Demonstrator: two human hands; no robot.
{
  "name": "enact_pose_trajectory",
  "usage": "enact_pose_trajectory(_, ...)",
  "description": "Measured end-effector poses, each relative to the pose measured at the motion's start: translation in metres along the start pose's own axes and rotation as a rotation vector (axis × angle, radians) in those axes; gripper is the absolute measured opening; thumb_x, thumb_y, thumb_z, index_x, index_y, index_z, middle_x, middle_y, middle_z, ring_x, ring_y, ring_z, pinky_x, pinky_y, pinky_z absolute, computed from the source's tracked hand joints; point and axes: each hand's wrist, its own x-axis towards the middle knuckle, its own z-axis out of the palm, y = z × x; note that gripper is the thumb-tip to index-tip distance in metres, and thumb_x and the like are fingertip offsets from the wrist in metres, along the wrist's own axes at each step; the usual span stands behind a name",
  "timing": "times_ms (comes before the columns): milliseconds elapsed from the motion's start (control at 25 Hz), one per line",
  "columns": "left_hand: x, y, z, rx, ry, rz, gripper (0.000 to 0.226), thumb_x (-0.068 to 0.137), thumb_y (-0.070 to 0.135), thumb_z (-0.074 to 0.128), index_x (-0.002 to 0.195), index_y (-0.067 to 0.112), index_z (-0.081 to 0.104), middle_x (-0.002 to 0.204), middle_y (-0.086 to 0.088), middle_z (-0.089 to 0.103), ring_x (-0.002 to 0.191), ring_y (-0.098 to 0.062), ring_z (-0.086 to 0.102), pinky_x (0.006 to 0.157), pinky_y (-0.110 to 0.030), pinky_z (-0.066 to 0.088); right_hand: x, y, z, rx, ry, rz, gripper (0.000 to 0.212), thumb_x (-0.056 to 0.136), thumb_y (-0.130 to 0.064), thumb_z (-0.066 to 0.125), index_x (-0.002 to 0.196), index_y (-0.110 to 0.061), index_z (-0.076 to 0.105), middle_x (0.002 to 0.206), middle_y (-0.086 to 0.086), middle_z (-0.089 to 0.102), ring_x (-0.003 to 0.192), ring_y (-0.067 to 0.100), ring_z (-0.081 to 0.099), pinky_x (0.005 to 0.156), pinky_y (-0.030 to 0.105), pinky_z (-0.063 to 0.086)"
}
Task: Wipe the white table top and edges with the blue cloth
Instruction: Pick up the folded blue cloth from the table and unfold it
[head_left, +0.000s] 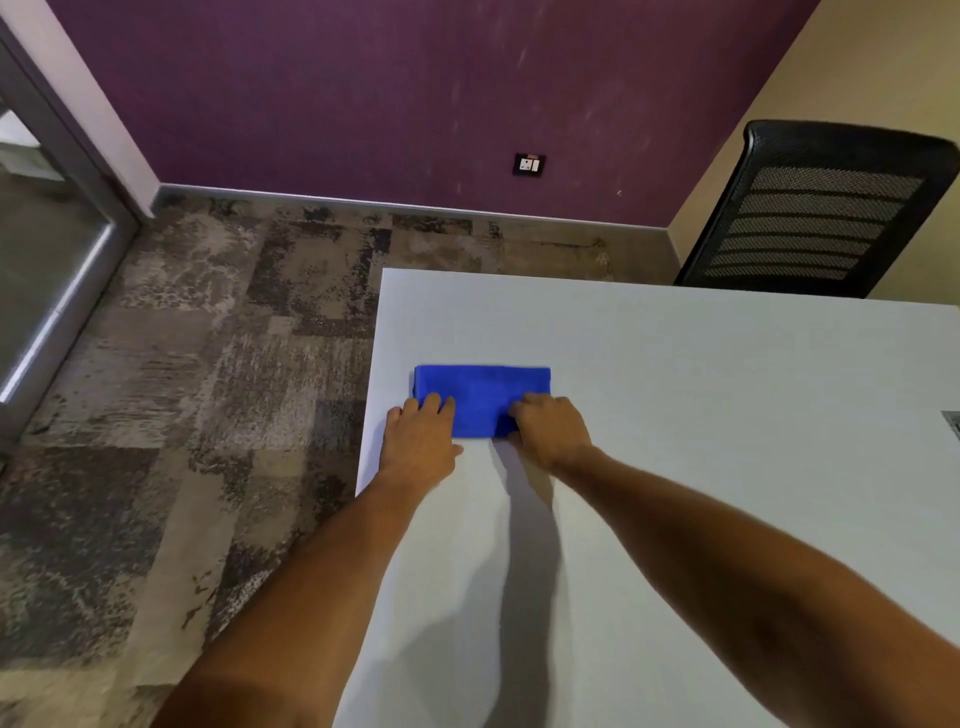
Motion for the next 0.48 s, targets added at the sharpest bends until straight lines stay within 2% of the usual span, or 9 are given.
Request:
enact_pose_trajectory(120, -0.026, 0.01, 0.006, 0.043, 0.01, 0.027, 0.032, 0.098, 0.019, 0.052, 0.13, 0.017, 0.055, 0.121, -0.004, 0.061, 0.107, -0.025, 0.058, 0.088, -0.035, 0.04, -0.043, -0.007, 0.022, 0.036, 0.062, 0.05, 0.025, 0.101, -0.023, 0.053, 0.118, -0.021, 0.072, 0.114, 0.001, 0.068, 0.109, 0.025, 0.062, 0.095, 0.037, 0.043)
enact_pose_trajectory(200, -0.042, 0.017, 0.0, 0.031, 0.01, 0.02, 0.022, 0.097, 0.008, 0.047, 0.106, 0.018, 0.065, 0.107, -0.002, 0.065, 0.1, -0.024, 0.059, 0.081, -0.031, 0.035, -0.065, -0.008, 0.027, 0.034, 0.084, 0.032, 0.025, 0.101, -0.024, 0.051, 0.113, -0.023, 0.073, 0.11, -0.001, 0.068, 0.106, 0.024, 0.062, 0.094, 0.038, 0.04)
enact_pose_trajectory(360, -0.079, 0.028, -0.026, -0.022, 0.036, -0.032, 0.024, 0.095, 0.009, 0.051, 0.077, 0.02, 0.061, 0.082, -0.001, 0.059, 0.087, -0.022, 0.052, 0.072, -0.028, 0.027, -0.096, -0.004, -0.002, 0.094, 0.164, 0.017, 0.025, 0.101, -0.025, 0.048, 0.112, -0.019, 0.071, 0.112, 0.001, 0.067, 0.11, 0.027, 0.061, 0.093, 0.04, 0.038)
enact_pose_trajectory(440, -0.094, 0.031, -0.041, -0.129, 0.047, -0.074, 0.024, 0.094, 0.015, 0.055, 0.071, 0.017, 0.06, 0.075, -0.001, 0.057, 0.08, -0.022, 0.048, 0.068, -0.03, 0.033, -0.115, -0.003, -0.018, 0.167, 0.21, 0.015, 0.026, 0.102, -0.024, 0.047, 0.117, -0.017, 0.066, 0.115, 0.002, 0.067, 0.11, 0.028, 0.061, 0.096, 0.041, 0.041)
enact_pose_trajectory(480, -0.104, 0.034, -0.053, -0.198, 0.054, -0.095, 0.022, 0.093, 0.018, 0.057, 0.073, 0.014, 0.066, 0.074, -0.002, 0.061, 0.079, -0.023, 0.052, 0.067, -0.033, 0.039, -0.129, -0.002, -0.027, 0.204, 0.223, -0.001, 0.025, 0.103, -0.024, 0.046, 0.119, -0.017, 0.064, 0.116, 0.003, 0.067, 0.108, 0.028, 0.061, 0.097, 0.042, 0.041)
